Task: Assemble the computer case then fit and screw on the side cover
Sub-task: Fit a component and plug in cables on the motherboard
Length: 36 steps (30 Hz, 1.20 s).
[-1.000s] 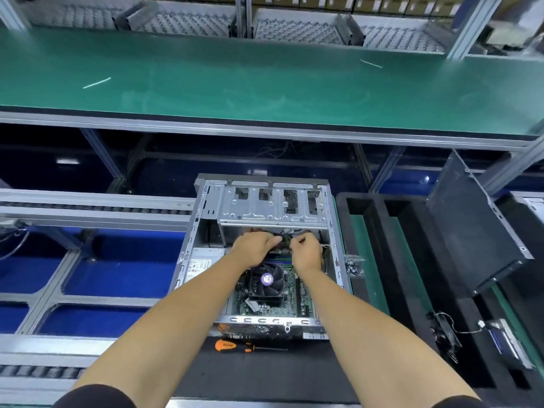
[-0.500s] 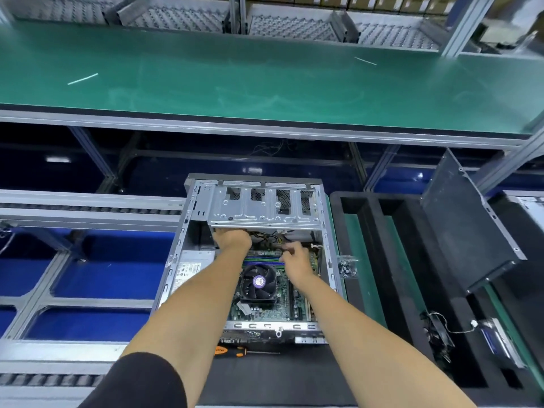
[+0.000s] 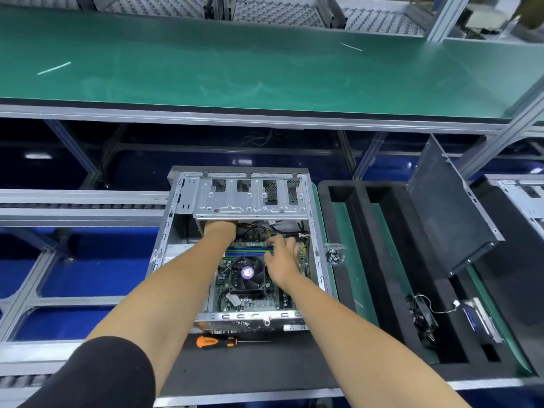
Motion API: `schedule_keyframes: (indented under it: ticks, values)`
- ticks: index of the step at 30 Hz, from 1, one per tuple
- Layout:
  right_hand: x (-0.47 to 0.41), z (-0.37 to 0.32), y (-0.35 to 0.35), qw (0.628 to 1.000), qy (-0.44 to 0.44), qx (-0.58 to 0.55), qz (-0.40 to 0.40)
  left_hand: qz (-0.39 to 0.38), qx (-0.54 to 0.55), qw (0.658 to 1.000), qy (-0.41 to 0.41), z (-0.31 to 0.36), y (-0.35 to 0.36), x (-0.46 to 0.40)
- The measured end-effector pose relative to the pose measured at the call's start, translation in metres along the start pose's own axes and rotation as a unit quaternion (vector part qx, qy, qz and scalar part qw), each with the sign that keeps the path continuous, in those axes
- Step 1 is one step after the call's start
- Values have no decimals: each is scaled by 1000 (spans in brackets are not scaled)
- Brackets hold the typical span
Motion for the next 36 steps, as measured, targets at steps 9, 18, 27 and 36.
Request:
schedule_keyframes:
  ticks: [9,18,27,36]
  values:
    - [24,-31,-30,992,-99,81,4,48,10,995,81,4,3,39]
    - [64,-30,-103,981,-138,-124,49,61,-82,962,254,76,-1,124]
    - [100,117,-214,987,-87,-103,87,202,-80,898,381,227,7,184]
    - [153,299,-310,942,155,239,179,71,-169,887,424,399,106,199]
Point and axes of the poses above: each hand's wrist, its own x-axis away from the middle knuckle, its own y-axis out of the palm, z = x × y, the point moved 4 cm from there along -x, towards the middle knuckle, and after that the axes turned 5 degrees about -z, right-handed, at the moved point
